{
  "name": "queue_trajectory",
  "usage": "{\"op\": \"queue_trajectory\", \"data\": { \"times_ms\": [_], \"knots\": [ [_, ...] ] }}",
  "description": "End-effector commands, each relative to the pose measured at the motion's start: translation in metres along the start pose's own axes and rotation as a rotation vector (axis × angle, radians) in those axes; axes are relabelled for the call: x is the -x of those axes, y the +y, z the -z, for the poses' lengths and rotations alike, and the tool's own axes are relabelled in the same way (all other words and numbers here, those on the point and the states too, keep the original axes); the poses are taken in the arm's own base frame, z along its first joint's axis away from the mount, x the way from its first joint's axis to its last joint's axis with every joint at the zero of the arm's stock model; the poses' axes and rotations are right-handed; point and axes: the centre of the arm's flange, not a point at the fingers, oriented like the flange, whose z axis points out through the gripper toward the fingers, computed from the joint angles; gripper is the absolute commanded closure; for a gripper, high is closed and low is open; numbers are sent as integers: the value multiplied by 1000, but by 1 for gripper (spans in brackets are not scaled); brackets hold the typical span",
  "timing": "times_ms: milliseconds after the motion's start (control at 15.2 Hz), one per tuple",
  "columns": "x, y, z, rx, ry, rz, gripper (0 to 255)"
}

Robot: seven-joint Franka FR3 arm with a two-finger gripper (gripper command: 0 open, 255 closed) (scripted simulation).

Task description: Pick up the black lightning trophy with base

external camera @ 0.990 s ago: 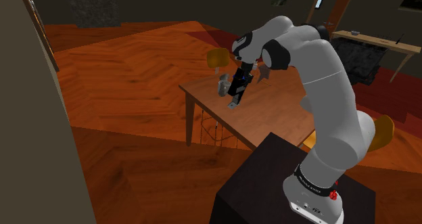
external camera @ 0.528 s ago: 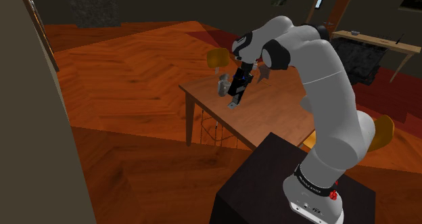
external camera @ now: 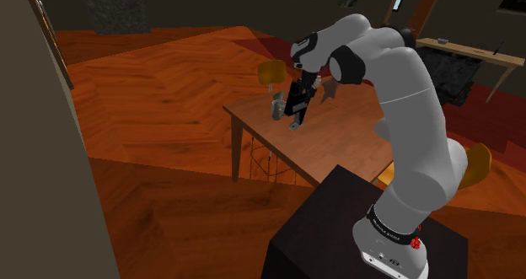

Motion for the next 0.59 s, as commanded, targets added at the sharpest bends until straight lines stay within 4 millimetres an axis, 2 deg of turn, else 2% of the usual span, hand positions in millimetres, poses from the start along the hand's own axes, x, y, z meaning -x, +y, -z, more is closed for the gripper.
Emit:
{"op": "queue_trajectory", "data": {
  "times_ms": [0, 396, 528],
  "knots": [
    [-1, -1, 12, 1, 0, 0, 255],
    [-1, 0, 43, 1, 0, 0, 255],
    [-1, -1, 44, 1, 0, 0, 255]
  ]
}}
